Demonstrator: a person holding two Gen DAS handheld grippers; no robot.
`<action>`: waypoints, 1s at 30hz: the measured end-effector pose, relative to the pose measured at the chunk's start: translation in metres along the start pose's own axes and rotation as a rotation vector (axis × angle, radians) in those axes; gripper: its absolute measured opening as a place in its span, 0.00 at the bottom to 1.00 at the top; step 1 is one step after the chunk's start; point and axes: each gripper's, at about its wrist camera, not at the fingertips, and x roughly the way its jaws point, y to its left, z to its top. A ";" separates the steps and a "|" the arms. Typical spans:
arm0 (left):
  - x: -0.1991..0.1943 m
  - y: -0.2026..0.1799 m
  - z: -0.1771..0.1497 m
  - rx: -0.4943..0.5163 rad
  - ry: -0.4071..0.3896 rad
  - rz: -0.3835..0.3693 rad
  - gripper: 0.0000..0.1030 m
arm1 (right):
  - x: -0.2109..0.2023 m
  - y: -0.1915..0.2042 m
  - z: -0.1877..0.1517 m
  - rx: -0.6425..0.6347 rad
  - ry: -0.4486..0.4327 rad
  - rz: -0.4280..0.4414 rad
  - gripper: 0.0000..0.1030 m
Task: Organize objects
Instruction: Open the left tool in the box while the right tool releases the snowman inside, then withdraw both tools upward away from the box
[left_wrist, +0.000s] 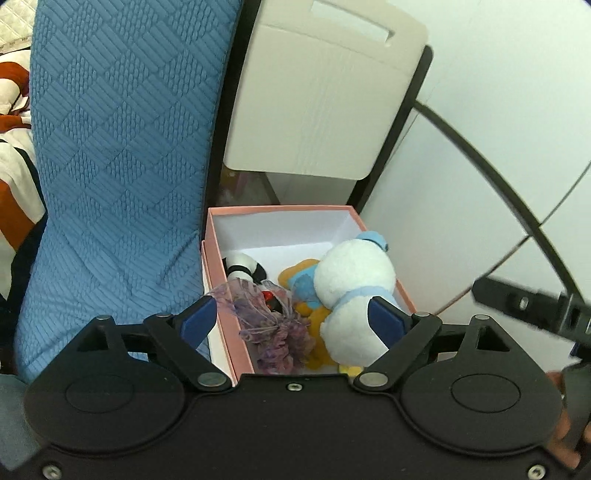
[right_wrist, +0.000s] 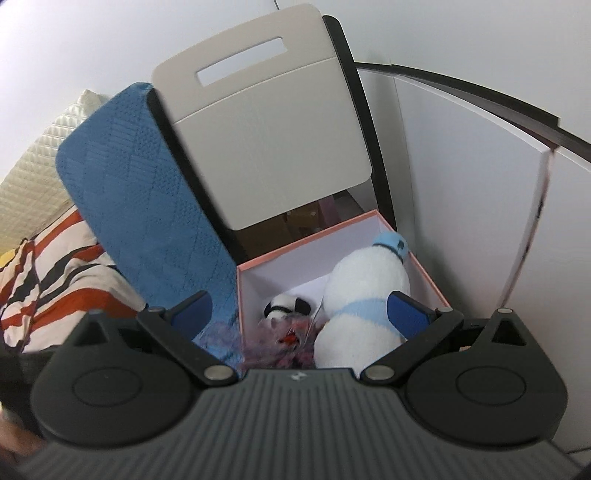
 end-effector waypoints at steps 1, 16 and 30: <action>-0.006 0.000 -0.002 0.000 -0.002 -0.007 0.88 | -0.005 0.003 -0.005 -0.006 0.000 0.001 1.00; -0.029 0.011 -0.050 0.098 -0.007 -0.048 0.99 | -0.032 0.014 -0.083 -0.009 -0.039 -0.065 1.00; -0.045 0.029 -0.102 0.132 -0.005 -0.040 0.99 | -0.037 0.033 -0.130 -0.044 -0.086 -0.070 1.00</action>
